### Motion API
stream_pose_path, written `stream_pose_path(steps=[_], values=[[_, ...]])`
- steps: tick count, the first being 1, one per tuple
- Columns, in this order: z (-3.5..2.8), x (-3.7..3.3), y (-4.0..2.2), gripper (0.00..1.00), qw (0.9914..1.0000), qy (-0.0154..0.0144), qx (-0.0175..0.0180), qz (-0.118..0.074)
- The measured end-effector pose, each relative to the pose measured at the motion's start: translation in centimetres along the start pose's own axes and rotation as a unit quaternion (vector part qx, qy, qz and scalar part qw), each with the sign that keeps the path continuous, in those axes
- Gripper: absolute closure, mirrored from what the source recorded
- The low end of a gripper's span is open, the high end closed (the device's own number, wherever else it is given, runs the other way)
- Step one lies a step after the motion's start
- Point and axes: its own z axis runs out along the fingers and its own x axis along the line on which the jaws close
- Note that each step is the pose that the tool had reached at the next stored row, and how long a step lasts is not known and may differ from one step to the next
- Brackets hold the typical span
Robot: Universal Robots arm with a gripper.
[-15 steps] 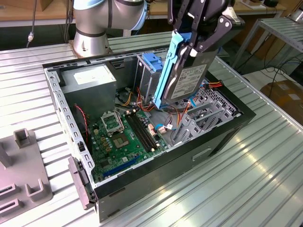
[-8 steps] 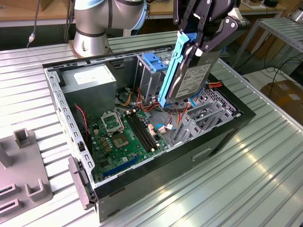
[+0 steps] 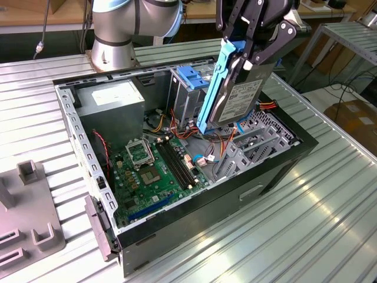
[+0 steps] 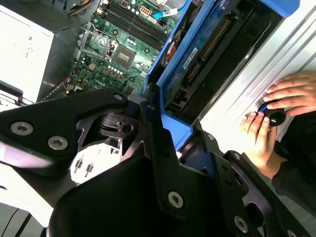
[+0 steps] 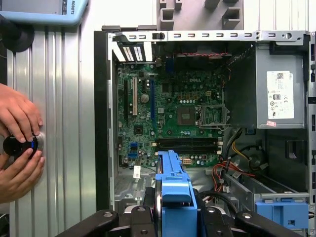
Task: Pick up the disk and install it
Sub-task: 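Insert the disk into the insertion slot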
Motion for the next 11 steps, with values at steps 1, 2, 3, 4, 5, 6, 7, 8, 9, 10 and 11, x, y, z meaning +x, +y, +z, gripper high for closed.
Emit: stream_pose_path(steps=[1, 2, 3, 4, 5, 6, 7, 8, 9, 10, 11], values=[[0.0, 0.0, 0.0, 0.63, 1.0, 0.0, 0.0, 0.0], [0.0, 0.0, -0.01, 0.63, 1.0, 0.0, 0.0, 0.0], [0.0, 0.0, -0.03, 0.63, 1.0, 0.0, 0.0, 0.0], [0.0, 0.0, -0.1, 0.63, 1.0, 0.0, 0.0, 0.0], [0.01, 0.0, -0.2, 0.63, 1.0, 0.0, 0.0, 0.0], [0.01, 0.0, -0.24, 0.63, 1.0, 0.0, 0.0, 0.0], [0.01, -0.01, -0.3, 0.63, 1.0, 0.0, 0.0, 0.0], [0.02, -0.01, -0.44, 0.63, 1.0, 0.0, 0.0, 0.0], [0.02, -0.01, -0.61, 0.63, 1.0, 0.0, 0.0, 0.0], [0.03, -0.01, -0.74, 0.63, 1.0, 0.0, 0.0, 0.0], [0.03, -0.01, -0.75, 0.63, 1.0, 0.0, 0.0, 0.0]])
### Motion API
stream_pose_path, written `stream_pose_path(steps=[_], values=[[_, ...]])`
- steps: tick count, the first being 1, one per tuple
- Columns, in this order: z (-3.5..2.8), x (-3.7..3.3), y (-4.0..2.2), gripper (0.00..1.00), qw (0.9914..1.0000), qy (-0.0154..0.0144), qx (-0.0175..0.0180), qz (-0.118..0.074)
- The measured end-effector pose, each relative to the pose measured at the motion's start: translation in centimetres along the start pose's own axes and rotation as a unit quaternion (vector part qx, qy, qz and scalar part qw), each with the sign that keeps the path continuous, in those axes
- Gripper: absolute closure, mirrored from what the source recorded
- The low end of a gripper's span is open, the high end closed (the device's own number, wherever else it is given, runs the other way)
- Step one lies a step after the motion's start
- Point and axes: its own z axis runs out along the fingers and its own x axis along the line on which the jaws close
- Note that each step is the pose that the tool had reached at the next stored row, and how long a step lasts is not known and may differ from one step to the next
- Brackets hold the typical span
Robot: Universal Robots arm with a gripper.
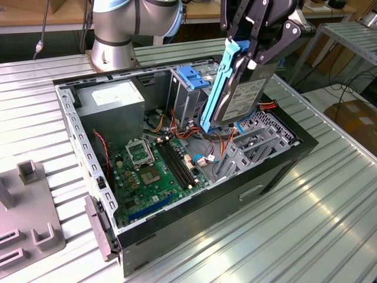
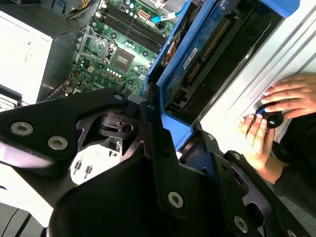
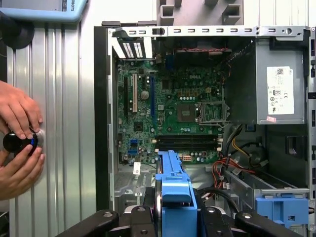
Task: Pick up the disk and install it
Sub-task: 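Insert the disk into the insertion slot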
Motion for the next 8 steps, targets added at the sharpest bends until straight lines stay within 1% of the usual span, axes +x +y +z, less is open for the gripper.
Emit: stream_pose_path(steps=[1, 3, 5, 6, 8], values=[[0.02, 0.0, -0.04, 0.63, 1.0, 0.0, 0.0, 0.0], [0.21, 0.4, -0.23, 0.63, 1.0, 0.0, 0.0, 0.0], [0.38, 0.49, -0.44, 0.63, 1.0, 0.0, 0.0, 0.0], [0.43, 0.5, -0.63, 0.63, 1.0, 0.0001, 0.0, 0.0], [0.61, 0.49, -1.42, 0.63, 1.0, 0.0, 0.0, 0.001]])
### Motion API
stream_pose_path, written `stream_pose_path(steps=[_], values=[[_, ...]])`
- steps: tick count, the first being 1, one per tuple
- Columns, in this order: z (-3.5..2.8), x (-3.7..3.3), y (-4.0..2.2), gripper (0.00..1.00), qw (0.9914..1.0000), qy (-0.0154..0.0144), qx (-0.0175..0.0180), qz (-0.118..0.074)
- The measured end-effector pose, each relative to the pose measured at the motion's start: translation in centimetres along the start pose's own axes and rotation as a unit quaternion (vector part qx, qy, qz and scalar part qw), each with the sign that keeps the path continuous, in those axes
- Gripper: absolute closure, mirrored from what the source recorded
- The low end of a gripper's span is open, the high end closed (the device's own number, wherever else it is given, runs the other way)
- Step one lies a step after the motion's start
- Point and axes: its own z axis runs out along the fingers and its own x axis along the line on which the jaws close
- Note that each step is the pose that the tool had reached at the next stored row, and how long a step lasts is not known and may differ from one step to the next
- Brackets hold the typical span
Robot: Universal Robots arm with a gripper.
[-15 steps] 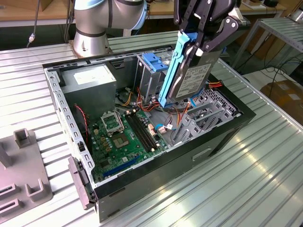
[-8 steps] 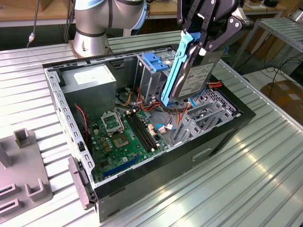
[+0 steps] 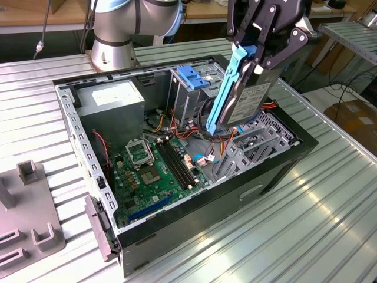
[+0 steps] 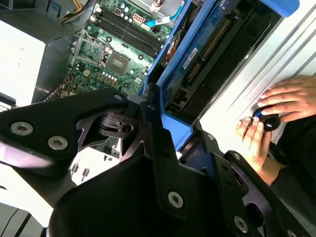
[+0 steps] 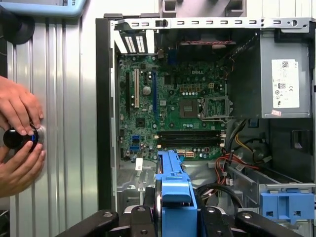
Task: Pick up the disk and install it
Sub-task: 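Insert the disk into the insertion slot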
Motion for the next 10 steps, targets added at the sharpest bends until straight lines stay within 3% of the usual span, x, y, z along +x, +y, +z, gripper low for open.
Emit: stream_pose_path(steps=[10], values=[[0.52, -0.05, -2.55, 0.63, 1.0, 0.0, 0.0, 0.0]])
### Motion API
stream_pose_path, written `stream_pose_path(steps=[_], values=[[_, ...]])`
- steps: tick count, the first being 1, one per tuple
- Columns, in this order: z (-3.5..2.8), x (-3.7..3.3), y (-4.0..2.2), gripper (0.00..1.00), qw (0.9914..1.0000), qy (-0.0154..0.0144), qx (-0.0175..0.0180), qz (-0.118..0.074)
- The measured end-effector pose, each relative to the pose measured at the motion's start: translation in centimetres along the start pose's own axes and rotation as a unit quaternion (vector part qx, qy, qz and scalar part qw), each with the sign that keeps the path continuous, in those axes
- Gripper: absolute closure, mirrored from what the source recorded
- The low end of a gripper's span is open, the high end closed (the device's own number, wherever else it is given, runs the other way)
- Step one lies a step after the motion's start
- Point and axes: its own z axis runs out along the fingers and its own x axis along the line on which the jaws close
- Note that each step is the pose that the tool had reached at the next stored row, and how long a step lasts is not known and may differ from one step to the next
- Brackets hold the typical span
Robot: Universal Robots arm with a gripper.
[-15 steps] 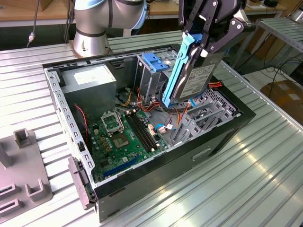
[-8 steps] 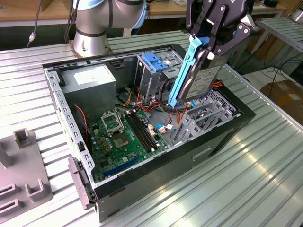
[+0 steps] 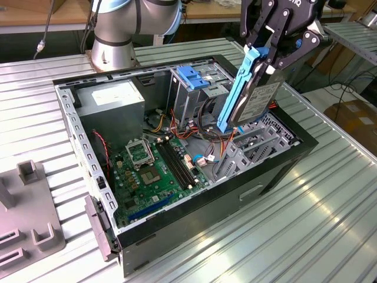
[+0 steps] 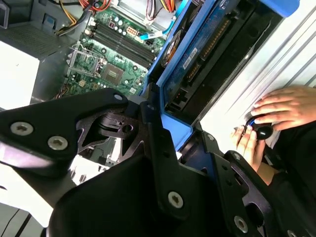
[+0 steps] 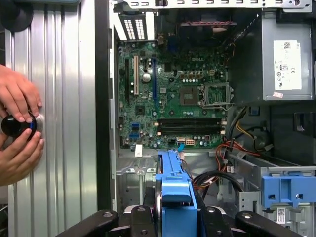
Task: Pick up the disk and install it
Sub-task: 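Insert the disk into the insertion slot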
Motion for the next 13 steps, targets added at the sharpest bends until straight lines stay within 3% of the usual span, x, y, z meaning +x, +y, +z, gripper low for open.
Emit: stream_pose_path(steps=[6, 9, 13], values=[[0.6, 0.06, -0.15, 0.63, 1.0, -0.0001, 0.0, 0.0], [0.96, 0.56, -0.78, 0.63, 1.0, 0.0, 0.0, 0.0], [1.2, 0.62, -1.92, 0.63, 1.0, -0.0001, 0.0, 0.0]])
